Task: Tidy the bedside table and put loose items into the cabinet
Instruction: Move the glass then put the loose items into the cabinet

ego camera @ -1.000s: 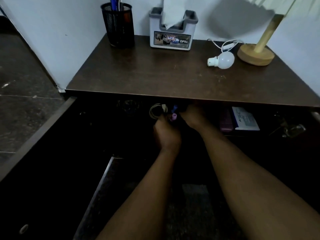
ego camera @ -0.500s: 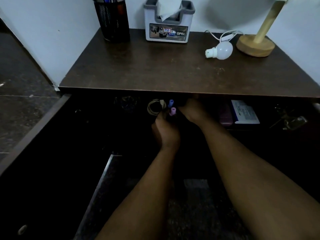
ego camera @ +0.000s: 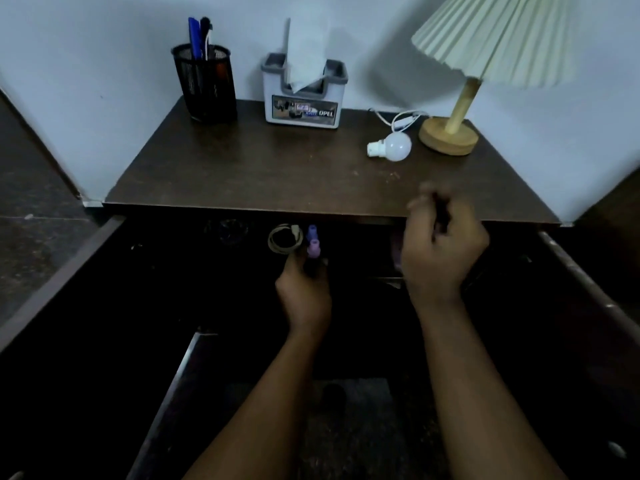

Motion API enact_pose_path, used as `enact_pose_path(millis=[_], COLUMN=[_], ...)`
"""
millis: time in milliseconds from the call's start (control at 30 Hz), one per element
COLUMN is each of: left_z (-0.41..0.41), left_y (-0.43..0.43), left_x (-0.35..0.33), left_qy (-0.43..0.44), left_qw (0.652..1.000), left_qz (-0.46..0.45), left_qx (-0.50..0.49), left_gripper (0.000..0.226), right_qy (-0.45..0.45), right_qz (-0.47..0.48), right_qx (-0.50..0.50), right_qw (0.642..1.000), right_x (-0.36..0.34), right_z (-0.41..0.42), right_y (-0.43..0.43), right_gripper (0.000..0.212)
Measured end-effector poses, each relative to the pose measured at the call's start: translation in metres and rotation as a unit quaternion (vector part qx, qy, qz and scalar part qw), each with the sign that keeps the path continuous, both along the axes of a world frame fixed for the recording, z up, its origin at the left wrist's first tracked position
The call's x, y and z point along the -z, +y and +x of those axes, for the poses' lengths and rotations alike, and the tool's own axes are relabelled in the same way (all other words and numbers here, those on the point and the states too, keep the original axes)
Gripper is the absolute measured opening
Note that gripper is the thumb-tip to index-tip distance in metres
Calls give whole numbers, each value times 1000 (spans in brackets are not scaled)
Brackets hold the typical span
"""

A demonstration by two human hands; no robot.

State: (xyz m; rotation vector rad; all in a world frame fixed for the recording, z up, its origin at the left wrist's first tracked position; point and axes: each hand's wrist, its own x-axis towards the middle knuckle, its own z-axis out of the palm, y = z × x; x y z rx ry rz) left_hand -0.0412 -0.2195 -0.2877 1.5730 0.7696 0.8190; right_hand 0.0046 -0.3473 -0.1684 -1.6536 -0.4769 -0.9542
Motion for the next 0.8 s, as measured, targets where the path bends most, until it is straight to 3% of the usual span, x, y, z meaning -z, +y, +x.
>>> enact_pose_path(millis=[67,133,267,367,467,533,600,700,800], left_z=[-7,-9,-6,-10,-17,-26,-32,-36,-42], left_y=[-4,-7,-13,-14,-10,-6,-1,9,15], left_x=[-6,-18,-46,-53,-47,-42,-34,-25,-20], left_qy=[-4,5,17,18,28,35,37,92,129], left_qw=[1000,999,998,996,996,997,997,982,953], left_qz=[19,35,47,87,79,66,65,162,264], left_qx=[12,27,48,19,9,6,14,16,69], left_gripper=[18,11,14,10,7,14,11,16,17], right_qy=[-22,49,213,193,136,68,-26,-78,29], right_qz=[-71,-204,-398,-486,-439,-322,-209,-178,-270], right_qx=[35,30,-48,-5,-7,-13,0,-38,-39], right_qw=[997,977,891,852,888,944,978,980,962], right_x=[-38,-63,-68,-59,-60,-55,-36,19,62], right_z=[37,71,109,115,97,65,17,-48,-61], right_y=[5,12,21,22,20,9,-11,-29,-19], right_gripper=[19,38,68,60,47,39,32,30,38])
